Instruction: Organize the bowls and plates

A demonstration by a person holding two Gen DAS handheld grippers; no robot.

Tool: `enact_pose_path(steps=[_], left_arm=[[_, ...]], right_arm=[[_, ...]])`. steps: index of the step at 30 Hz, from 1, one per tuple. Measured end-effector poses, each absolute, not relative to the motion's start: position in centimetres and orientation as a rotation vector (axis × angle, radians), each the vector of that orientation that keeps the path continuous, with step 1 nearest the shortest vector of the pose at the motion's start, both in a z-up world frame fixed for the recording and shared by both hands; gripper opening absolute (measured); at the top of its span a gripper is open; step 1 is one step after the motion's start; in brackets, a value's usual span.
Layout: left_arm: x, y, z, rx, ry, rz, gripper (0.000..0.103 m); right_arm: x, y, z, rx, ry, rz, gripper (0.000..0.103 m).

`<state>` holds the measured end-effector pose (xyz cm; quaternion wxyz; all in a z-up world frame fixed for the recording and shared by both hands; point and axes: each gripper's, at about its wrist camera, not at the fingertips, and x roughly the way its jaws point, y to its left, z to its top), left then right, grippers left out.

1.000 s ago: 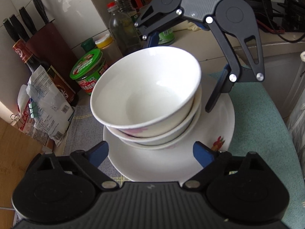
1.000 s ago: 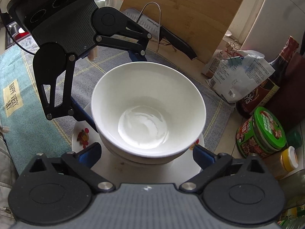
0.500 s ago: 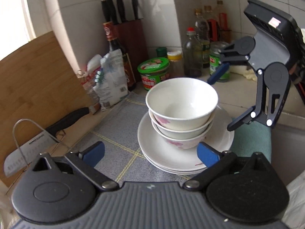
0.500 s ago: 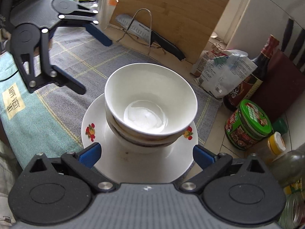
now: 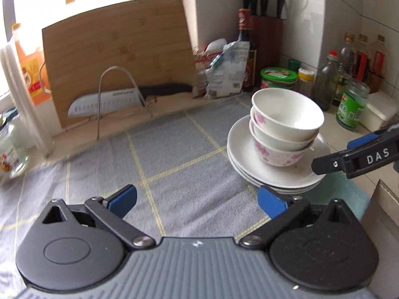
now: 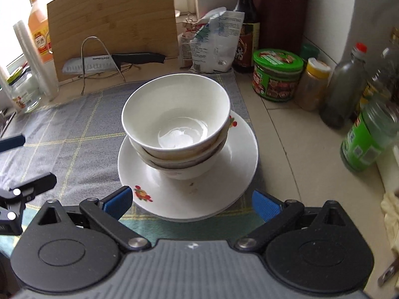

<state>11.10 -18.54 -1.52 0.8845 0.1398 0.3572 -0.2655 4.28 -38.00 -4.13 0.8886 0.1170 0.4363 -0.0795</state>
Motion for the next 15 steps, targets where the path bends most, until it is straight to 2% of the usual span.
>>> enact_pose_path(steps=[5,15], left_arm=[[10.0,-17.7,-0.9,0.256,0.802,-0.522,0.102],[8.2,-17.0,1.1,0.247,0.756,-0.515,0.102]], right_arm=[[1.8,-34.6,-2.9,0.315,0.845,-0.239,0.103],[-1.6,-32.0,-1.0,0.318,0.794,-0.355,0.103]])
